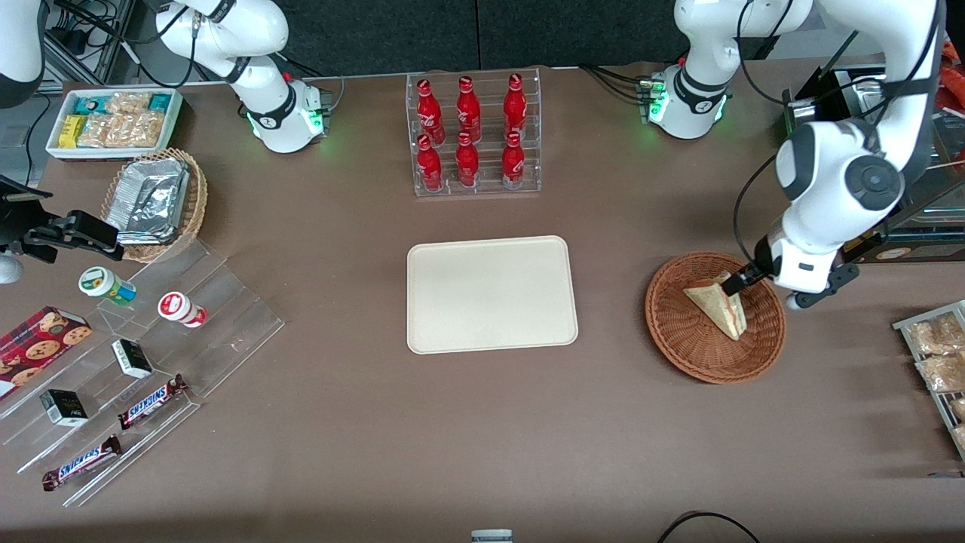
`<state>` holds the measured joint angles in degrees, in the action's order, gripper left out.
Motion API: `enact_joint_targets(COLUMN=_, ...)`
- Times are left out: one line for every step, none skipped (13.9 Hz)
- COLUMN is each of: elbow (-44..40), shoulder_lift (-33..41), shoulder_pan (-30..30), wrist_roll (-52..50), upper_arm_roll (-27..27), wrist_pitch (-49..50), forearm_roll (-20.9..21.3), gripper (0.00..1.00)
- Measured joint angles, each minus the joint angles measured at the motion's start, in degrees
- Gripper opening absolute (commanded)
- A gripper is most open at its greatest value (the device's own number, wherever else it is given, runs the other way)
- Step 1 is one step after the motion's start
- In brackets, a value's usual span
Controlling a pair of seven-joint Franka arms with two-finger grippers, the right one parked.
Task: Place sandwich from basket to tray
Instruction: 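Lower the left gripper onto the wrapped sandwich and close on it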
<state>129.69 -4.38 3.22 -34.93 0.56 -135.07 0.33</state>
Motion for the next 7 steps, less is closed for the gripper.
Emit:
enact_joint_targets(elbow=0.9, shoulder_lift=-1.0, shoulder_pan=0.2, wrist_roll=-0.6, upper_arm_roll=0.0, wrist_pitch=-2.1, forearm_roll=0.0, gripper=1.0)
enact_joint_targets(elbow=1.7, shoulder_lift=-1.9, shoulder_pan=0.4, wrist_roll=-0.8, upper_arm_roll=0.0, wrist_pitch=-3.3, forearm_roll=0.0, gripper=1.0)
enact_joint_targets(elbow=2.3, shoulder_lift=-2.9, shoulder_pan=0.4, wrist_roll=-0.9, upper_arm_roll=0.0, wrist_pitch=-4.0, forearm_roll=0.0, gripper=1.0)
enact_joint_targets(elbow=2.7, shoulder_lift=-3.7, shoulder_pan=0.4, wrist_roll=-1.0, upper_arm_roll=0.0, wrist_pitch=-4.9, forearm_roll=0.0, gripper=1.0)
enact_joint_targets(elbow=3.0, shoulder_lift=-4.6, shoulder_pan=0.4, wrist_roll=-1.1, upper_arm_roll=0.0, wrist_pitch=-5.9, forearm_roll=0.0, gripper=1.0)
enact_joint_targets(elbow=3.3, shoulder_lift=-5.4, shoulder_pan=0.4, wrist_roll=-1.2, upper_arm_roll=0.0, wrist_pitch=-7.0, forearm_roll=0.0, gripper=1.0)
enact_joint_targets(elbow=3.7, shoulder_lift=-6.2, shoulder_pan=0.4, wrist_roll=-1.3, upper_arm_roll=0.0, wrist_pitch=-8.1, forearm_roll=0.0, gripper=0.79)
